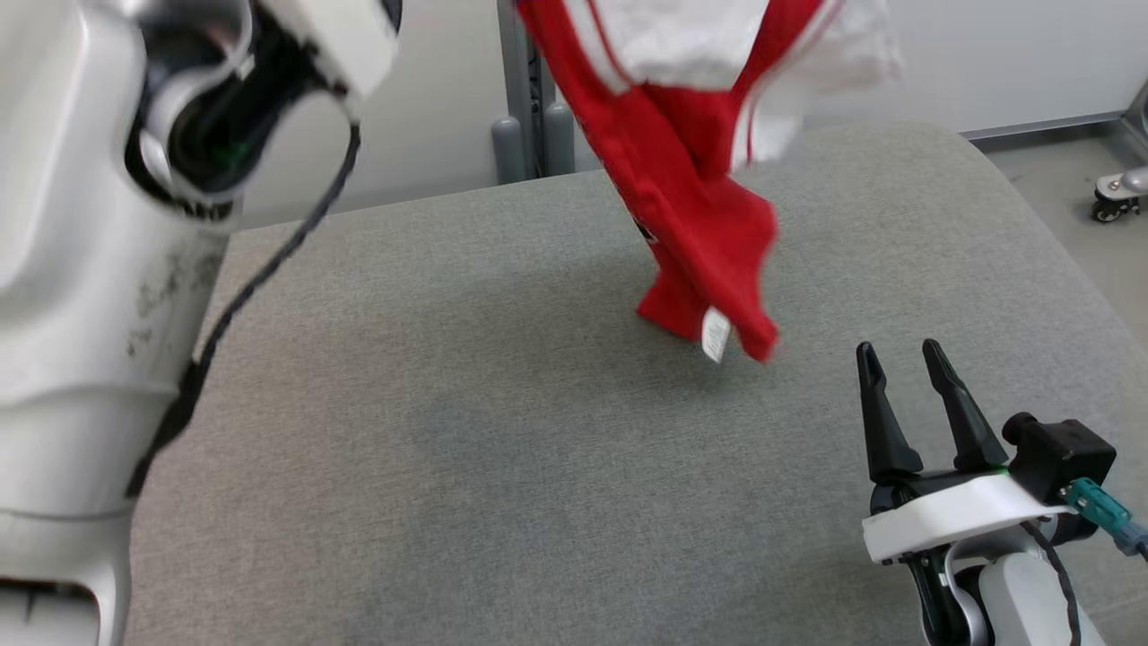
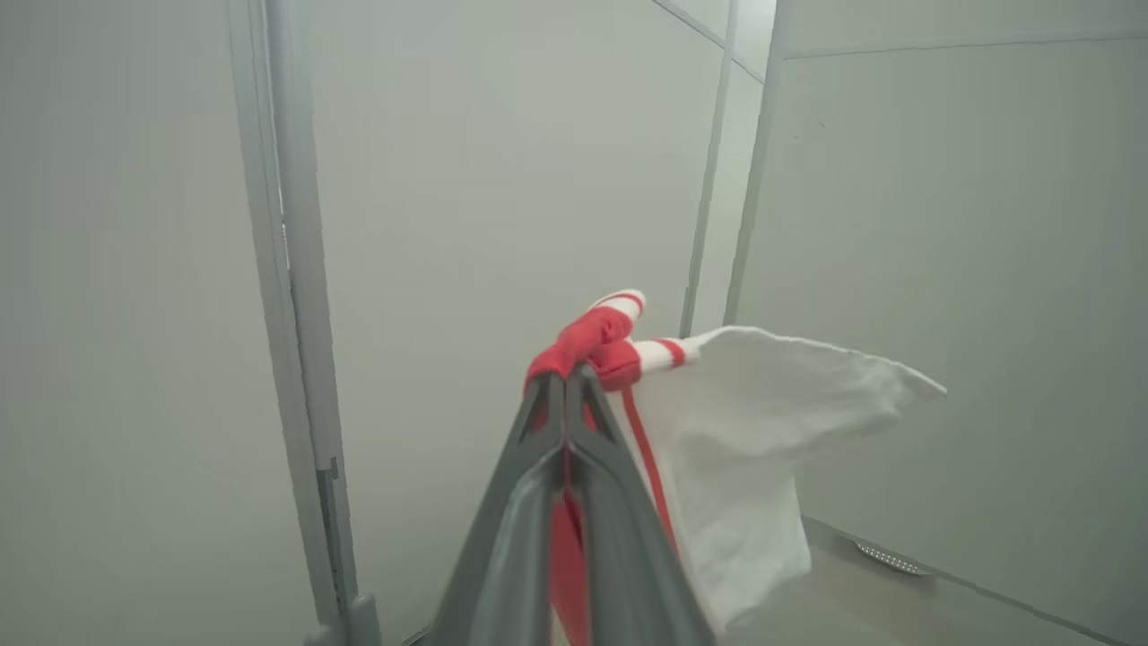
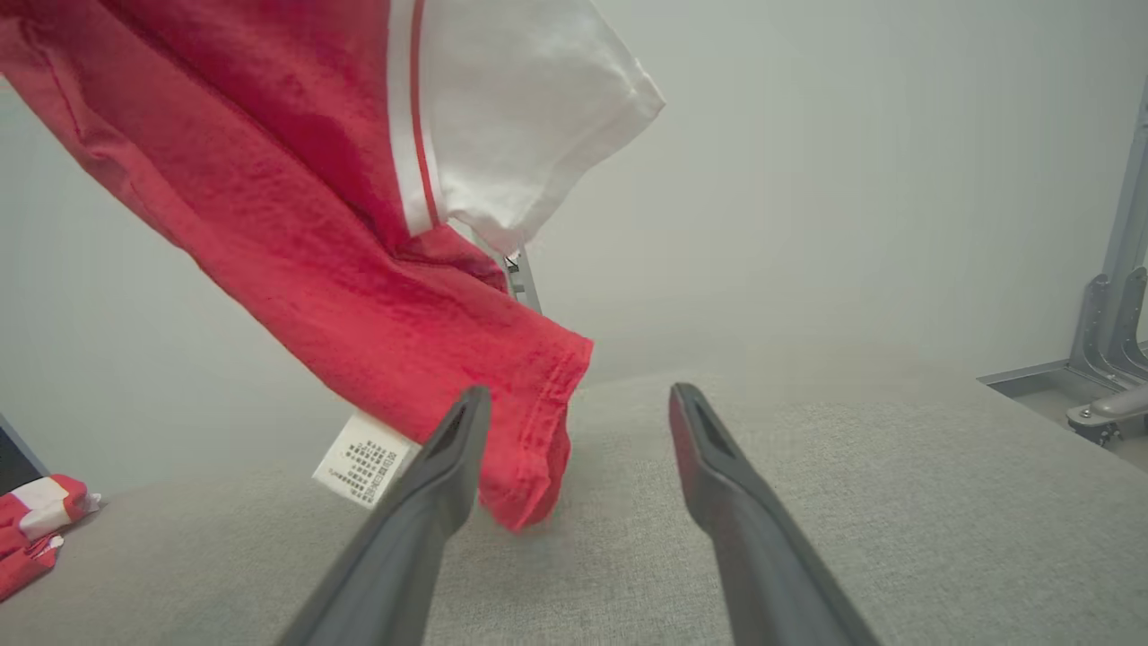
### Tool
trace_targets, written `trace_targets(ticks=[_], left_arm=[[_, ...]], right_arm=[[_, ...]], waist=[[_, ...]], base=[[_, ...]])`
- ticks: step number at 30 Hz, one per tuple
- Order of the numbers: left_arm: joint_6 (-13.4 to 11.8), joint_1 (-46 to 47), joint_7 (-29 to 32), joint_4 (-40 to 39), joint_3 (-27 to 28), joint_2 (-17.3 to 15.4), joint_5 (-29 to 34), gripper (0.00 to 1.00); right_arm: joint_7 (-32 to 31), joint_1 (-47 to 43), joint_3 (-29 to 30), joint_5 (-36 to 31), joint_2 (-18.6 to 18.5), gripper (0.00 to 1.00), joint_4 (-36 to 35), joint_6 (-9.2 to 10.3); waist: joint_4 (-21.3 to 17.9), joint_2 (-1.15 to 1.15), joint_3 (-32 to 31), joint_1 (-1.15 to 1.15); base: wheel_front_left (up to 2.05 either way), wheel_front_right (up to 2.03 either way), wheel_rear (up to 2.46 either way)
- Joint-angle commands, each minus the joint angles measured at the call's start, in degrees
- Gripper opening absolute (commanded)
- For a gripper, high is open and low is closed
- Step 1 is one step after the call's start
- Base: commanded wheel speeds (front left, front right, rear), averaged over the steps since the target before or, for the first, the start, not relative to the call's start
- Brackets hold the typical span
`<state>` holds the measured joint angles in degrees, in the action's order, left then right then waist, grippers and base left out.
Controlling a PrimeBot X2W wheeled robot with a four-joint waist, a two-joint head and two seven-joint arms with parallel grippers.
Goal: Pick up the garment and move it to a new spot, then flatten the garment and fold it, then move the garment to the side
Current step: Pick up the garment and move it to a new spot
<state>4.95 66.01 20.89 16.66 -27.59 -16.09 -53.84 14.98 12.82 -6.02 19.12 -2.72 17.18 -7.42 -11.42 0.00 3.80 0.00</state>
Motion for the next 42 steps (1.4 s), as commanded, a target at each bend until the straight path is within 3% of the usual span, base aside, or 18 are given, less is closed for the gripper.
trace_targets(ticks=[1,7,14,27,29,30,36,42], left_arm=[[-0.7,-3.2,-1.7,0.1,0.8,-0.8,-0.3,0.0],[-1.0,-19.2,-7.9,2.8,4.0,-1.3,-4.7,0.0],[-0.7,-34.6,-18.8,14.2,6.4,-3.7,-3.8,0.0],[0.6,-38.8,-30.1,33.1,6.9,-2.3,-2.2,0.0],[1.0,-38.5,-30.6,35.1,6.6,-1.8,-2.3,0.81],[1.5,-38.1,-31.4,36.5,6.5,-1.8,-2.4,1.0],[2.0,-38.1,-34.2,37.6,4.6,-3.0,0.2,1.0],[1.4,-38.8,-36.0,32.7,5.7,-6.3,3.9,1.0]], right_arm=[[0.2,-0.5,0.2,-0.5,-0.3,1.0,-0.1,-0.13],[0.2,-0.4,-0.2,-1.1,-0.3,1.0,0.4,-0.13],[0.2,0.6,-0.3,-1.9,-0.4,1.0,1.2,-0.13],[0.2,0.6,-0.7,-3.8,-0.4,1.0,2.4,-0.13],[0.2,0.5,-0.8,-4.2,-0.4,1.0,2.6,-0.13],[0.2,0.3,-0.8,-4.2,-0.4,1.0,2.8,-0.13],[0.2,-0.2,-0.9,-4.3,-0.6,1.0,2.9,-0.13],[0.2,-0.2,-1.1,-3.1,-1.0,1.0,2.3,-0.13]], waist=[[0.7,0.0,0.1,0.0],[3.0,0.0,0.8,0.0],[5.0,0.0,1.6,0.0],[7.7,0.0,0.5,0.0],[7.9,0.0,0.2,0.0],[7.9,0.0,-0.1,0.0],[7.9,0.0,-0.6,0.0],[8.5,0.0,-0.5,0.0]], base=[[0.0,0.0,0.0],[0.0,0.0,0.0],[0.0,0.0,0.0],[0.0,0.0,0.0],[0.0,0.0,0.0],[0.0,0.0,0.0],[0.0,0.0,0.0],[0.0,0.0,0.0]])
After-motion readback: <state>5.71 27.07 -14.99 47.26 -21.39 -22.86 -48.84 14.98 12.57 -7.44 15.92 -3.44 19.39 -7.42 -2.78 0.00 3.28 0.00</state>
